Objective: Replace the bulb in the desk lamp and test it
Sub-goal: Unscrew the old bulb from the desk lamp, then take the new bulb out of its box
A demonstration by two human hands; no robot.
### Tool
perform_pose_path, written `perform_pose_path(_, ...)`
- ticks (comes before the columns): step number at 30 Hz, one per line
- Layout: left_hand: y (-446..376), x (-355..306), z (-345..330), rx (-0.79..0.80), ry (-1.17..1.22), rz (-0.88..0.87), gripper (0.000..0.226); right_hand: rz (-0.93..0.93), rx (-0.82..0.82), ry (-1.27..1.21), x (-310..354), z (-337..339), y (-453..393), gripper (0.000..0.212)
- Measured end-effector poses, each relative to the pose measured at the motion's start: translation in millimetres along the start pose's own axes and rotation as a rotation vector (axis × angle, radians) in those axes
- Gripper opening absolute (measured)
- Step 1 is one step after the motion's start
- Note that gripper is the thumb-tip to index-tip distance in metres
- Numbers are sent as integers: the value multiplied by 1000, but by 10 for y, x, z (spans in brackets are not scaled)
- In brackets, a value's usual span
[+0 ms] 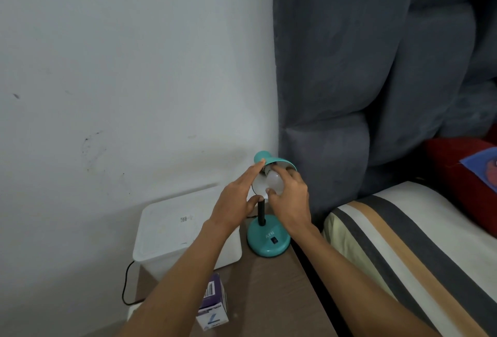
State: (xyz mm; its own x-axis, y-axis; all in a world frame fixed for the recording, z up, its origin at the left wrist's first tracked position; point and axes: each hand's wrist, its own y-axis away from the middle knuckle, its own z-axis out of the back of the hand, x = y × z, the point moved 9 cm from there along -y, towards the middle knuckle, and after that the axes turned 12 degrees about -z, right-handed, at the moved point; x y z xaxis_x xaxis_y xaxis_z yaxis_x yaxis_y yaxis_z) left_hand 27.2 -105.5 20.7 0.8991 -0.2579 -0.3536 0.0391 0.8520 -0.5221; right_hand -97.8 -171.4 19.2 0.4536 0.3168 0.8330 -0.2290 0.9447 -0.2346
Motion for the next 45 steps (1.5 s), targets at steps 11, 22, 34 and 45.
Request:
perform_pose_path(11,81,-90,57,83,-55,35,109,-87,2,-2,19,226,107,61)
perform_pose_path(22,808,-189,424,23,-61,179,85,-48,7,-7,213,565,641,56)
perform_pose_path(34,2421,-12,195,-58,104,521,81,127,194,79,260,78,1460,49)
perform_pose_path(45,2685,174,-40,-122,181,544,87,2,312,273,-393,-452,1622,56)
